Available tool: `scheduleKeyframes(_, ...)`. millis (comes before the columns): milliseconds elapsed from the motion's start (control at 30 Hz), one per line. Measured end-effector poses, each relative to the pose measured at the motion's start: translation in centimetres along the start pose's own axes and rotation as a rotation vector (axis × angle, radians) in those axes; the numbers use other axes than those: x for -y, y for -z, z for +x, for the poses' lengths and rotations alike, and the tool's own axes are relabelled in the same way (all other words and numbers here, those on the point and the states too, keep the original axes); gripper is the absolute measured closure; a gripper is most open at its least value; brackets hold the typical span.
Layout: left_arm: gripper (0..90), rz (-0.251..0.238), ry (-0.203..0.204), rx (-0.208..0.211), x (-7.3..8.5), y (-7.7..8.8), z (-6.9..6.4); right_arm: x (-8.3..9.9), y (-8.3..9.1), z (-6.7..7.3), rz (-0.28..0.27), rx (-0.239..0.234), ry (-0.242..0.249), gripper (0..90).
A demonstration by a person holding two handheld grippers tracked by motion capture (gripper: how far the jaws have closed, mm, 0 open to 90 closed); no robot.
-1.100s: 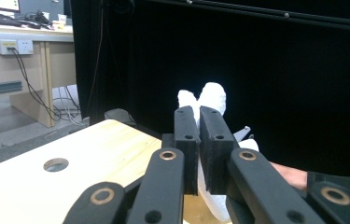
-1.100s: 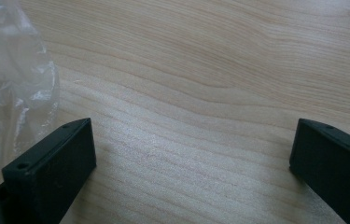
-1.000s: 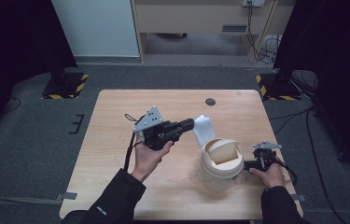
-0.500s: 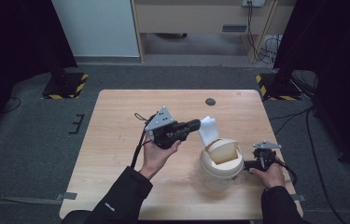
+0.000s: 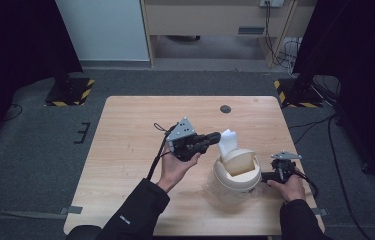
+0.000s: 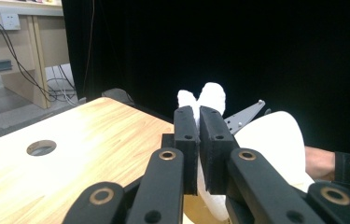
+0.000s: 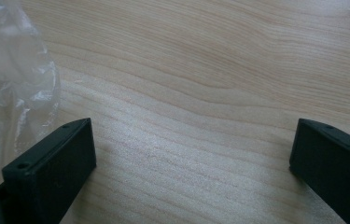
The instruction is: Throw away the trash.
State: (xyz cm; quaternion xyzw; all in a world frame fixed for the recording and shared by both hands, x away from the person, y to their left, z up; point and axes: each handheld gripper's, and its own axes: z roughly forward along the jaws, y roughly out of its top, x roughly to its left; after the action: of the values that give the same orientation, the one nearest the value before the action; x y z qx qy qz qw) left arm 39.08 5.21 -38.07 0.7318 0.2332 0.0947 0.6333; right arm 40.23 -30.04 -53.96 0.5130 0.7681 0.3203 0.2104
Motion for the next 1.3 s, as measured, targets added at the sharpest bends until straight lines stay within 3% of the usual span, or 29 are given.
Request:
scheduleKeyframes(700, 85.0, 0.115, 0.033, 0.052, 3.1, -2.5, -0.5, 0.0, 0.0, 0.0, 0.000, -0.002, 0.001, 0.5)
scheduleKeyframes(833, 78.2, 0.122, 0.046, 0.066, 3.5, -2.7, -0.3, 0.0, 0.0, 0.0, 0.000, -0.002, 0.001, 0.5)
scheduleKeyframes(967, 71.8, 0.099, 0.069, 0.074, 3.6, -2.2, 0.1, 0.0, 0.0, 0.0, 0.000, -0.002, 0.001, 0.5)
scheduleKeyframes(1067, 68.9, 0.093, 0.064, 0.060, 3.5, -1.7, 0.3, 0.0, 0.0, 0.0, 0.000, -0.002, 0.001, 0.5)
scheduleKeyframes(1133, 66.5, 0.092, 0.047, 0.027, 3.4, -0.7, 0.8, 0.0, 0.0, 0.0, 0.000, -0.002, 0.001, 0.5)
scheduleKeyframes(1300, 63.9, 0.087, 0.051, -0.022, 3.4, 1.5, 1.9, 0.0, 0.0, 0.0, 0.000, -0.002, 0.001, 0.5)
